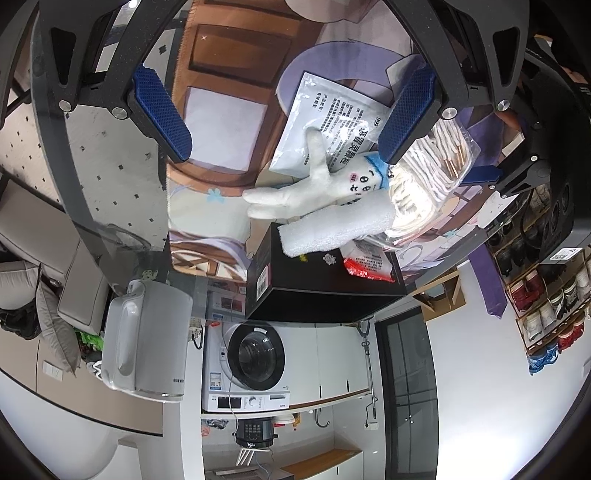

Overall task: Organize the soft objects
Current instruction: 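Lower the left tool onto the bag of white cables and close it, then grasp the white foam piece with the right tool while the left holds the cable bag, then carry the foam into the black box and open the right tool while the left lifts the cable bag, then lower the cable bag into the black box and open the left tool, then move the right tool to the white plush doll and grasp its head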

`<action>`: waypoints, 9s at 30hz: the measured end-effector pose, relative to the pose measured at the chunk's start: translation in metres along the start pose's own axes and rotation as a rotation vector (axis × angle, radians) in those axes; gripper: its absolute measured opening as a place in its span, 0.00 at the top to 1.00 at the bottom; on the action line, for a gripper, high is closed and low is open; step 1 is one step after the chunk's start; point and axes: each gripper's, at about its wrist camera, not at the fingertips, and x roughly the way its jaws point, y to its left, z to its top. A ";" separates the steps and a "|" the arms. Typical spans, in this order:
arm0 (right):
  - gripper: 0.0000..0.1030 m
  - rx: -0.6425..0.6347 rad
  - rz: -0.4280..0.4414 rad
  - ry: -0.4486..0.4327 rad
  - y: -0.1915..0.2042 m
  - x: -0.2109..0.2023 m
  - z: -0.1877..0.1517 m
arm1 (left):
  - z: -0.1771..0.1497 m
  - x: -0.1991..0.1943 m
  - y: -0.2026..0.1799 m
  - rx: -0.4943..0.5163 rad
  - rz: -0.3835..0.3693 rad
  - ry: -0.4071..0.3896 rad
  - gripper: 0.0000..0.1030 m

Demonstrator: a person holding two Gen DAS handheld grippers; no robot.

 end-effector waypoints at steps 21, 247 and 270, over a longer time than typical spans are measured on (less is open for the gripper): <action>0.00 -0.006 0.007 0.058 0.003 0.010 -0.003 | 0.007 -0.027 0.014 0.038 -0.049 -0.097 0.57; 0.01 -0.081 0.088 0.139 0.008 0.015 0.030 | 0.059 -0.031 0.057 -0.036 0.087 -0.204 0.00; 0.01 -0.098 0.133 0.224 0.020 0.043 0.010 | 0.053 -0.016 0.048 0.013 0.057 -0.138 0.00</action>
